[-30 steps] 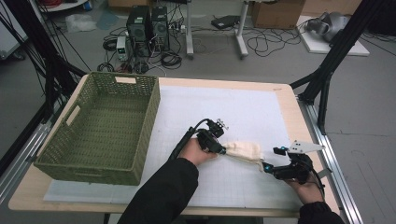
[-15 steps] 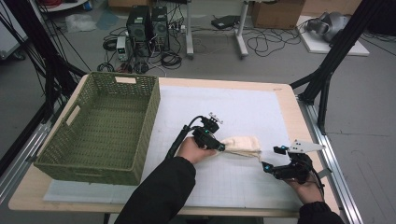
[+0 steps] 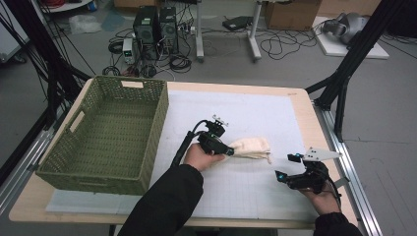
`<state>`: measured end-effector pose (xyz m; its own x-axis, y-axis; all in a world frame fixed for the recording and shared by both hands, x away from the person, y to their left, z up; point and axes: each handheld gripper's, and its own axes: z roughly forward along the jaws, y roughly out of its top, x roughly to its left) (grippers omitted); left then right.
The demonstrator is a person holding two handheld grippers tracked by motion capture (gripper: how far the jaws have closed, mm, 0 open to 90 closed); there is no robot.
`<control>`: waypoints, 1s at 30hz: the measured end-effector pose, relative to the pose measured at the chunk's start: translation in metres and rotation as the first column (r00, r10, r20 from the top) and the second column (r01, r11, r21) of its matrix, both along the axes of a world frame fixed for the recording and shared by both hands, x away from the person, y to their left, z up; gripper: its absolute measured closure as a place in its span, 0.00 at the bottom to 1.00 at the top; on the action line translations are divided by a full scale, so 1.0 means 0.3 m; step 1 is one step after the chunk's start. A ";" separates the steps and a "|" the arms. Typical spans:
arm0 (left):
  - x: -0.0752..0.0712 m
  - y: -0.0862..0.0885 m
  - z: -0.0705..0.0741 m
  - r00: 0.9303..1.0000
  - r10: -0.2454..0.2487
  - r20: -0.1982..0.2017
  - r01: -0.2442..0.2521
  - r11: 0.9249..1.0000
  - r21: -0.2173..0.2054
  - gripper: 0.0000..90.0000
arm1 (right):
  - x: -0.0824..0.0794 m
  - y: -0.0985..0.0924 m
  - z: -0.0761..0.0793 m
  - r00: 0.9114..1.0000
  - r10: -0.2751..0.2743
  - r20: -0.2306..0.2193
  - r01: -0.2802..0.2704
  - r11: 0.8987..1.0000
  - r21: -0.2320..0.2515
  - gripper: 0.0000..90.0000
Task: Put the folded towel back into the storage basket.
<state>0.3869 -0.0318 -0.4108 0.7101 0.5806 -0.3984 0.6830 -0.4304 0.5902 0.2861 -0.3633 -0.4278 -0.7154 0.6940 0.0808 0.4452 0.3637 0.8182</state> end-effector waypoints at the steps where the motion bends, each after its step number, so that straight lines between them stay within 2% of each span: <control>1: -0.001 0.000 0.000 1.000 0.006 -0.004 -0.006 1.000 -0.006 0.89 | 0.000 0.000 0.000 1.000 0.002 0.001 -0.002 1.000 -0.001 0.14; 7: 0.005 0.013 0.007 1.000 0.014 -0.010 -0.015 0.999 -0.028 0.89 | 0.002 0.002 -0.003 1.000 0.009 0.000 -0.009 1.000 -0.004 0.14; 14: 0.007 0.039 0.019 0.998 0.050 -0.036 -0.054 0.993 -0.102 0.89 | 0.001 0.003 -0.002 1.000 0.008 -0.001 -0.008 1.000 0.002 0.14; 16: 0.012 0.057 0.022 0.995 0.074 -0.062 -0.082 0.986 -0.142 0.89 | 0.002 0.003 -0.003 1.000 0.010 0.004 -0.010 1.000 0.004 0.14; 21: 0.022 0.083 0.033 0.987 0.135 -0.085 -0.149 0.973 -0.177 0.89 | 0.003 0.006 -0.003 1.000 0.015 0.001 -0.015 1.000 0.002 0.14; 23: 0.025 0.088 0.038 0.981 0.168 -0.101 -0.184 0.965 -0.188 0.89 | 0.004 0.007 -0.004 1.000 0.017 0.002 -0.017 1.000 0.001 0.14; 24: 0.026 0.092 0.042 0.973 0.201 -0.113 -0.220 0.955 -0.198 0.89 | 0.004 0.008 -0.005 1.000 0.017 -0.001 -0.017 1.000 0.001 0.14; 26: 0.029 0.104 0.052 0.960 0.243 -0.135 -0.271 0.929 -0.253 0.89 | 0.005 0.009 -0.005 1.000 0.020 -0.001 -0.020 1.000 -0.003 0.14; 29: 0.030 0.124 0.070 0.945 0.293 -0.148 -0.325 0.899 -0.294 0.89 | 0.005 0.009 -0.006 1.000 0.022 0.001 -0.022 1.000 -0.003 0.14; 30: 0.031 0.131 0.076 0.940 0.307 -0.148 -0.338 0.891 -0.303 0.89 | 0.005 0.008 -0.006 1.000 0.023 0.001 -0.023 1.000 -0.002 0.14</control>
